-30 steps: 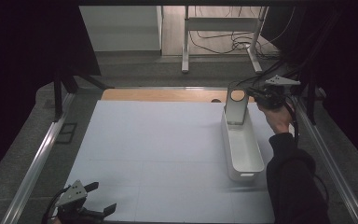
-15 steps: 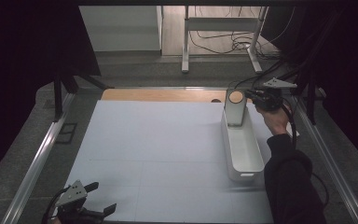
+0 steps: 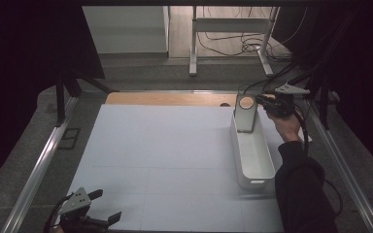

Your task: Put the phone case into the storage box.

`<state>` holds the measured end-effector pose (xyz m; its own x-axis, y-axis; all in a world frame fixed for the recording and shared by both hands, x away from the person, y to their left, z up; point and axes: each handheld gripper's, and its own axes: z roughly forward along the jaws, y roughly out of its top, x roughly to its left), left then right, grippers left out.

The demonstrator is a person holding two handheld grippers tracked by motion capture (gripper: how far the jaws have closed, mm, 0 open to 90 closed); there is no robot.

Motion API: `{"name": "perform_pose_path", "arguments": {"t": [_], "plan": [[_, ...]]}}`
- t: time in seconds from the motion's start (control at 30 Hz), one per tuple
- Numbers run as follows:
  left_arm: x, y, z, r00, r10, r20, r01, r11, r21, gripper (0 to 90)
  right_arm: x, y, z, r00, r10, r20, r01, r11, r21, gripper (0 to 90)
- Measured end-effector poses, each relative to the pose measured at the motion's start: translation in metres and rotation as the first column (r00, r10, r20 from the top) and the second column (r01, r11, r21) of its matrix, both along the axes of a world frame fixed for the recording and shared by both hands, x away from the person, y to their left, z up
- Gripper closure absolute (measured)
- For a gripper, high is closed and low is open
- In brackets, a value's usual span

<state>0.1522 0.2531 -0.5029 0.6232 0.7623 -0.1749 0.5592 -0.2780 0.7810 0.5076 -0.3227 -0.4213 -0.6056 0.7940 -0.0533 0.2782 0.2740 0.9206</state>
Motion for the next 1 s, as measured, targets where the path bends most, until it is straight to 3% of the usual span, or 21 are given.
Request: {"name": "perform_pose_path", "arguments": {"t": [0.57, 1.0], "plan": [[0.0001, -0.0003, 0.0, 1.0, -0.002, 0.0, 0.002, 1.0, 0.003, 0.0, 0.0054, -0.0015, -0.003, 0.9993, -0.025, -0.028, 0.025, 0.999, 0.029, 75.2], [-0.0003, 0.0, 0.0001, 1.0, 0.0, 0.001, 0.0, 1.0, 0.0, 0.0, 0.0037, 0.0003, -0.0032, 0.9975, -0.033, -0.062, 0.033, 0.999, 0.002, 59.3]]}}
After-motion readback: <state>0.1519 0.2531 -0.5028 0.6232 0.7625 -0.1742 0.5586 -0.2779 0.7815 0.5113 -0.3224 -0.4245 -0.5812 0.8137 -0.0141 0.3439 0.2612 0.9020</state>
